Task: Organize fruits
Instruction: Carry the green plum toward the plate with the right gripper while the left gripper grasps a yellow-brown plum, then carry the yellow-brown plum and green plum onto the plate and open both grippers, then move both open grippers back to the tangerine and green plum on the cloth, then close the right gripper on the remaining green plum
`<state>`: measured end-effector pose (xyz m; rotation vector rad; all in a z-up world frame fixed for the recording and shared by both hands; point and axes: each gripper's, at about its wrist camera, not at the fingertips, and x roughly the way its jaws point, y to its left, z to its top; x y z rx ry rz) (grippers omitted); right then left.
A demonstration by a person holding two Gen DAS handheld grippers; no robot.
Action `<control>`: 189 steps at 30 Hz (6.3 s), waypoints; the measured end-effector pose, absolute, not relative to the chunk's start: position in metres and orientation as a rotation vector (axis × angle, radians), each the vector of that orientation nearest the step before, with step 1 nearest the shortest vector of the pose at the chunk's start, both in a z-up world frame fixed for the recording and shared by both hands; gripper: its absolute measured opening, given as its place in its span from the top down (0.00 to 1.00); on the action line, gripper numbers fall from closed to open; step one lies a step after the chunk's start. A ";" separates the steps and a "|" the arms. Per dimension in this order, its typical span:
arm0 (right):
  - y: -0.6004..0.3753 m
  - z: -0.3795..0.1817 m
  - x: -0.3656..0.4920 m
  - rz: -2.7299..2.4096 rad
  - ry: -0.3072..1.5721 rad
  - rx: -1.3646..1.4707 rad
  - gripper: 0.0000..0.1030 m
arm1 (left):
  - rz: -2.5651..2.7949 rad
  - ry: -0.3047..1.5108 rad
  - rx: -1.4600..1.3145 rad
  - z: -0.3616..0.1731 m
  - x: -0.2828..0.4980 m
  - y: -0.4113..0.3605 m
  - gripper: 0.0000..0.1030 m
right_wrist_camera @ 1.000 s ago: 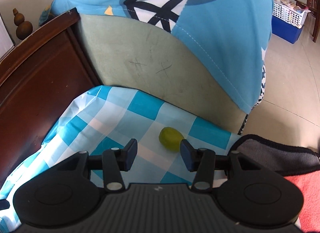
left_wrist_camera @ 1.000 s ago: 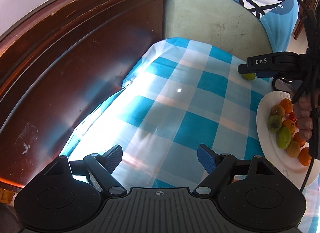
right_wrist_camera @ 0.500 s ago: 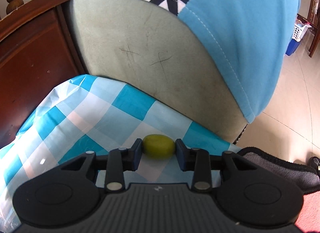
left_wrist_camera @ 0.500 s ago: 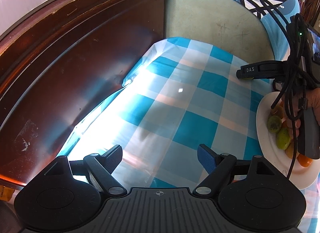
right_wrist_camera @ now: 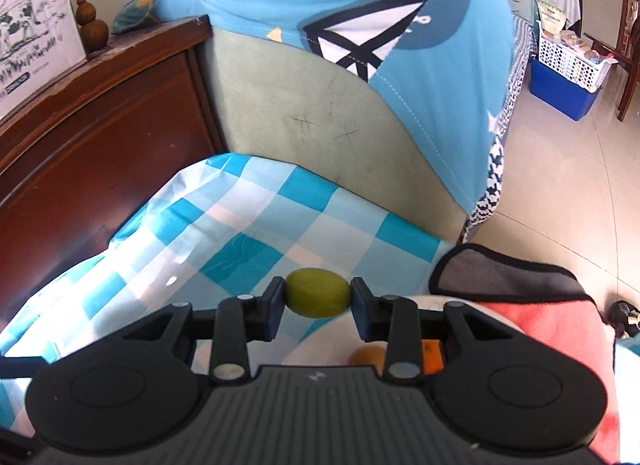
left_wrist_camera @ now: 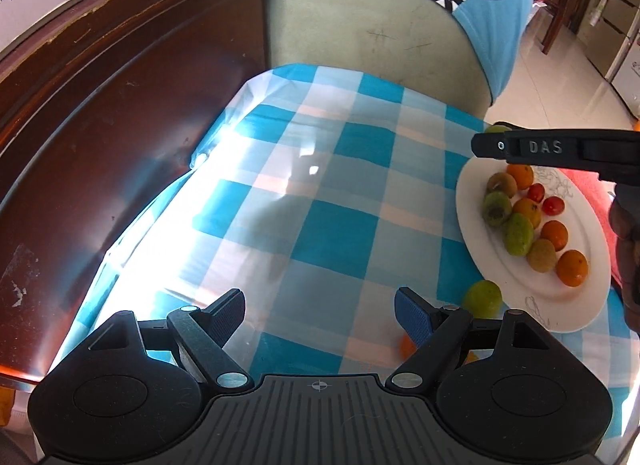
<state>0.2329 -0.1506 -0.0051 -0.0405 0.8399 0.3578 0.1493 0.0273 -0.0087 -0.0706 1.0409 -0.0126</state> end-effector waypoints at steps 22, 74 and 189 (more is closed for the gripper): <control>-0.222 -0.025 0.088 0.241 0.941 0.168 0.65 | -0.093 0.982 -0.081 -0.030 0.089 -0.015 0.22; -0.252 0.003 0.089 0.248 0.865 0.333 0.65 | -0.175 0.818 -0.130 0.011 0.081 -0.048 0.77; -0.127 -0.041 0.109 0.421 0.804 -0.131 0.74 | -0.032 0.991 0.095 -0.018 0.110 0.030 0.16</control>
